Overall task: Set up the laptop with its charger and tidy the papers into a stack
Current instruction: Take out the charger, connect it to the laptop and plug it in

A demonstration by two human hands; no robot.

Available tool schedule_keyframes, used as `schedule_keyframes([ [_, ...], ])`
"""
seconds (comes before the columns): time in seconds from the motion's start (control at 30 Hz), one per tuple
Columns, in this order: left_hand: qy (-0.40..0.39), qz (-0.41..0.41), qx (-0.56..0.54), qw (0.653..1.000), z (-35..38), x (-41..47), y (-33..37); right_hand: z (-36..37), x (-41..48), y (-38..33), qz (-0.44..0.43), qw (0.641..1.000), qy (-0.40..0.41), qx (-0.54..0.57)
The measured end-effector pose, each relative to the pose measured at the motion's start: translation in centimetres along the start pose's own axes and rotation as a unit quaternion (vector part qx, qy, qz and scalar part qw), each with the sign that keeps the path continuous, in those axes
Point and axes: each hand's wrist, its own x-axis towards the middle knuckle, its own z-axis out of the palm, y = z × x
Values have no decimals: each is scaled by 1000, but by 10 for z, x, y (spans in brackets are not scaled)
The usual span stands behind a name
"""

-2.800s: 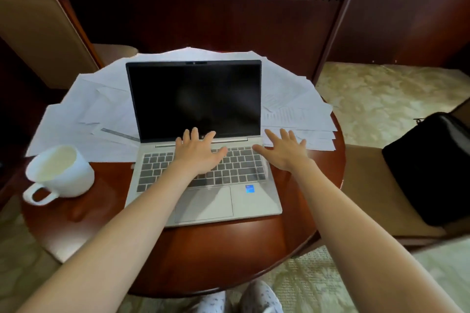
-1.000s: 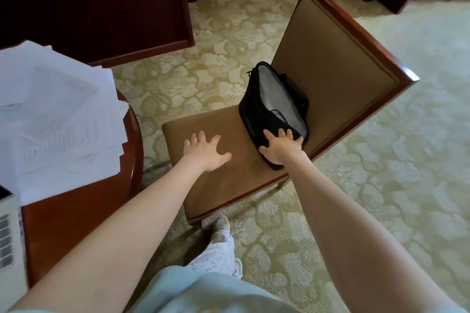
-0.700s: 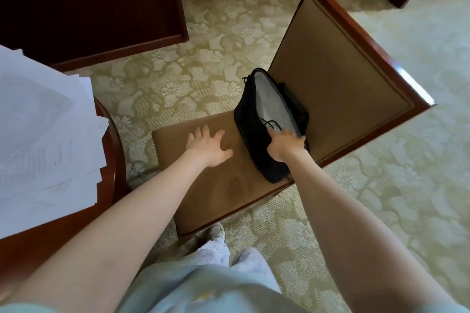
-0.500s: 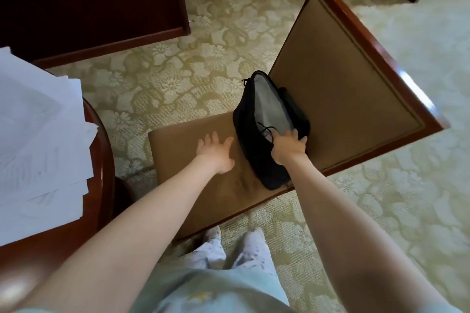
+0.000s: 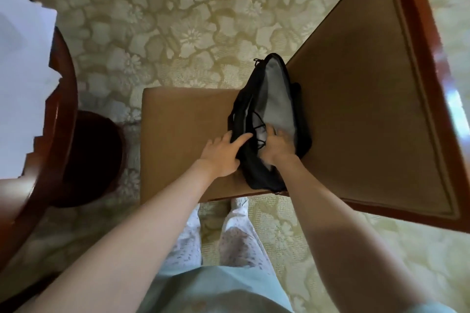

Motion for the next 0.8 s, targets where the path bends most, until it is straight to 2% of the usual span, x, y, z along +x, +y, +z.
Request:
schedule_keyframes([
  [0.13, 8, -18, 10, 1000, 11, -4, -15, 18, 12, 4, -17, 997, -9, -71],
  [0.33, 2, -37, -11, 999, 13, -6, -14, 22, 34, 9, -19, 999, 42, 28],
  [0.43, 3, -45, -23, 999, 14, -6, -10, 23, 40, 4, 38, 988, 53, 142],
  [0.5, -5, -46, -24, 999, 12, -7, -6, 23, 40, -6, 81, 968, 23, 236],
  [0.6, -24, -47, -26, 998, 8, -8, -3, 26, 37, -22, 103, 904, -40, 414],
  [0.67, -39, -48, -61, 996, 5, -9, -4, 25, 34, -29, 101, 882, -32, 458],
  [0.8, -67, -31, -247, 966, 2, -14, -2, 11, 24, -29, 59, 898, 88, 426],
])
